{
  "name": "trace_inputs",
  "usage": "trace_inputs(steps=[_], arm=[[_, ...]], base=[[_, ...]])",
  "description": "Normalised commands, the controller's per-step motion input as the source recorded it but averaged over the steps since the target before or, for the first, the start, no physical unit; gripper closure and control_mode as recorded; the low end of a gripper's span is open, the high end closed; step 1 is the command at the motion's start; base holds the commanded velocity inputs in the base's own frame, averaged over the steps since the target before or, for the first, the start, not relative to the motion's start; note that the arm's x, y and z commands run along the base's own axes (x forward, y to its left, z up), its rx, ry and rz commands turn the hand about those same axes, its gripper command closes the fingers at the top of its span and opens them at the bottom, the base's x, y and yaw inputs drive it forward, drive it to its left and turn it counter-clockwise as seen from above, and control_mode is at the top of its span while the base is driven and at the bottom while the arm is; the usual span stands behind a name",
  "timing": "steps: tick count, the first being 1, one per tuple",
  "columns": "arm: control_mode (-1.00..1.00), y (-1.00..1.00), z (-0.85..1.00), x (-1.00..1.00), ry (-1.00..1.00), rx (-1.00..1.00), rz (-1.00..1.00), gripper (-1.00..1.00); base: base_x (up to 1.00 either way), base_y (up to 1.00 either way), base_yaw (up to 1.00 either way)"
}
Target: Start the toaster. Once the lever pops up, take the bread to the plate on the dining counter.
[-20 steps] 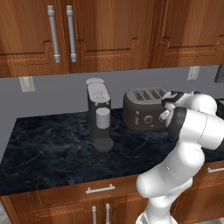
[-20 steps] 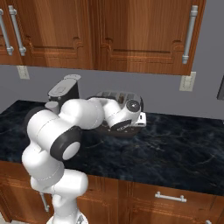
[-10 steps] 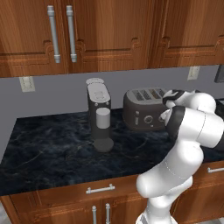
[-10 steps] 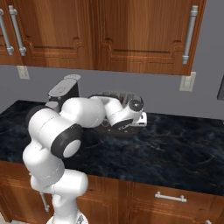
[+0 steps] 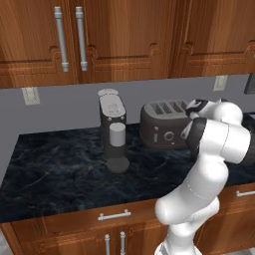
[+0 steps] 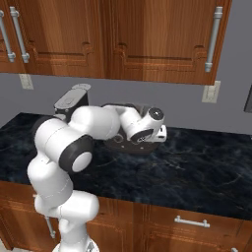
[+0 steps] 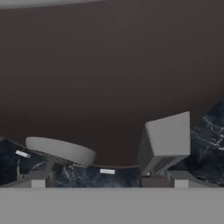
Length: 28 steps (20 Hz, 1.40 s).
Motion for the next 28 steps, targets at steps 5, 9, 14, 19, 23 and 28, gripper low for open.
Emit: trace_inputs(steps=[5, 9, 14, 19, 23, 28], arm=[[-1.0, 0.03, -0.28, -0.06, 0.03, 0.0, 0.01, -1.0], [-1.0, 0.0, -0.07, -0.06, 0.0, 0.0, 0.0, -1.0], [-1.0, 0.03, -0.41, -0.2, 0.0, 0.0, 0.0, -1.0], [-1.0, 0.08, -0.53, -0.14, 0.0, 0.0, 0.0, -1.0], [-1.0, 0.06, -0.31, 0.0, 0.0, 0.0, 0.0, -1.0], [-1.0, 0.02, -0.05, -0.04, 0.0, 0.0, 0.0, -1.0]], base=[[0.0, 0.0, 0.0], [0.0, 0.0, 0.0], [0.0, 0.0, 0.0], [0.0, 0.0, 0.0], [0.0, 0.0, 0.0], [0.0, 0.0, 0.0]])
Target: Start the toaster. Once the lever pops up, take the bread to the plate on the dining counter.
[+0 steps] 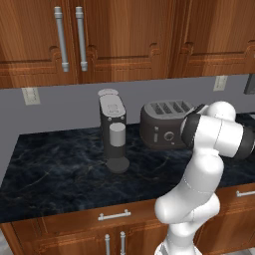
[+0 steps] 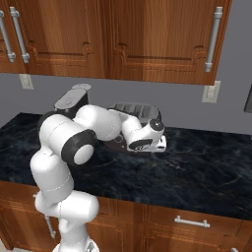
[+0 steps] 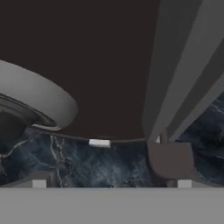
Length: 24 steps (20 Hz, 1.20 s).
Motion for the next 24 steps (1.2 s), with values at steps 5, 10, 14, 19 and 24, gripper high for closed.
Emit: trace_inputs(steps=[5, 10, 14, 19, 24], arm=[[-1.0, -0.01, 0.0, -0.3, -0.04, 0.0, 0.0, -1.0], [-1.0, -0.04, 0.02, -0.28, -0.09, 0.0, 0.0, -1.0], [-1.0, 0.0, 0.29, -0.17, -0.18, 0.0, 0.0, -1.0], [-1.0, 0.0, 0.32, -0.09, -0.29, 0.0, 0.0, -1.0], [-1.0, 0.0, 0.29, -0.04, -0.31, 0.0, 0.0, -1.0]], base=[[0.0, 0.0, 0.0], [0.0, 0.0, 0.0], [0.0, 0.0, 0.0], [0.0, 0.0, 0.0], [0.0, 0.0, 0.0]])
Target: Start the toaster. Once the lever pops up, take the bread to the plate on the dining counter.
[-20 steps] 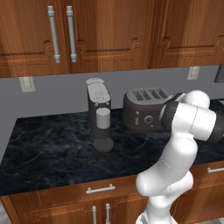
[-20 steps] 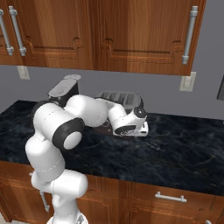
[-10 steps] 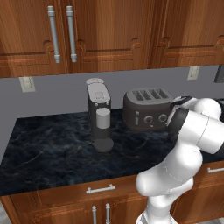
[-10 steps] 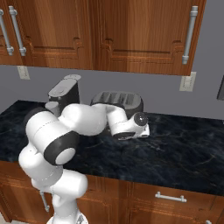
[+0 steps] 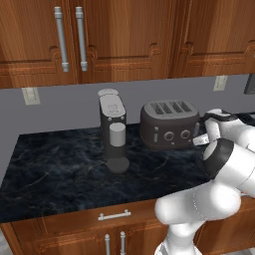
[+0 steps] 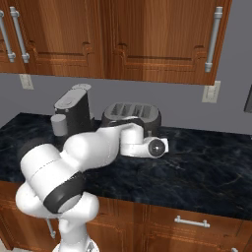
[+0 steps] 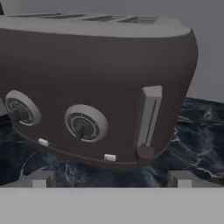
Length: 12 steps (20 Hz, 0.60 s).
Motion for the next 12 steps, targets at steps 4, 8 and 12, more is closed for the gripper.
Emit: trace_inputs(steps=[4, 8, 12], arm=[[-1.0, 0.0, 0.28, 0.0, -0.25, 0.0, 0.0, -1.0], [-1.0, 0.0, 0.34, 0.0, -0.19, 0.0, 0.0, -1.0], [-1.0, 0.0, 0.37, 0.0, -0.1, 0.03, -0.01, -1.0]], base=[[0.0, 0.0, 0.0], [0.0, 0.0, 0.0], [0.0, 0.0, 0.0]])
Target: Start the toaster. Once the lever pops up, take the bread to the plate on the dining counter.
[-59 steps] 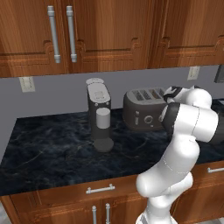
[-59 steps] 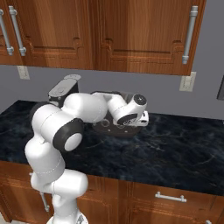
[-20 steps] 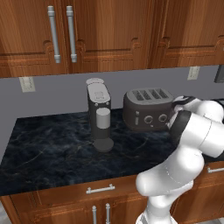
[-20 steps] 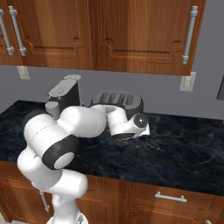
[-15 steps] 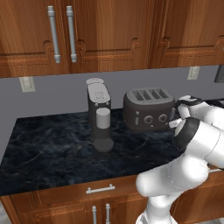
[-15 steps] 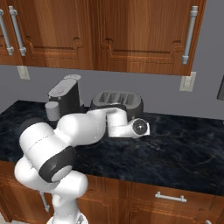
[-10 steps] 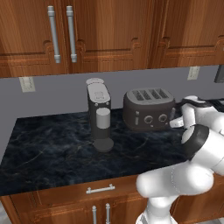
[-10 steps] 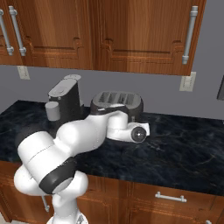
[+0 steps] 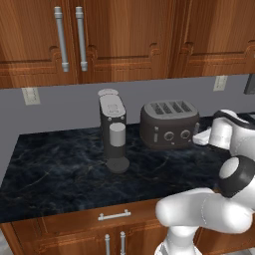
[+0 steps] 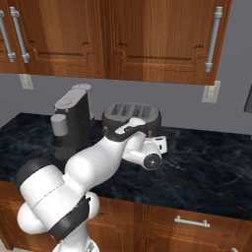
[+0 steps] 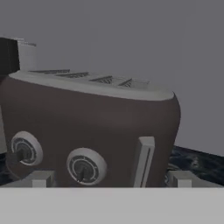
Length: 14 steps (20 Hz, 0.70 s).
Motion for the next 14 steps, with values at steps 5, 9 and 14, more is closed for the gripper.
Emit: trace_inputs(steps=[5, 9, 14], arm=[[-1.0, 0.0, 0.32, 0.0, -0.02, 0.02, -0.07, -1.0], [-1.0, 0.0, 0.34, 0.0, 0.0, 0.03, -0.11, -1.0], [-1.0, 0.0, 0.34, 0.02, 0.0, 0.03, -0.12, -1.0]], base=[[0.0, 0.0, 0.0], [0.0, 0.0, 0.0], [0.0, 0.0, 0.0]])
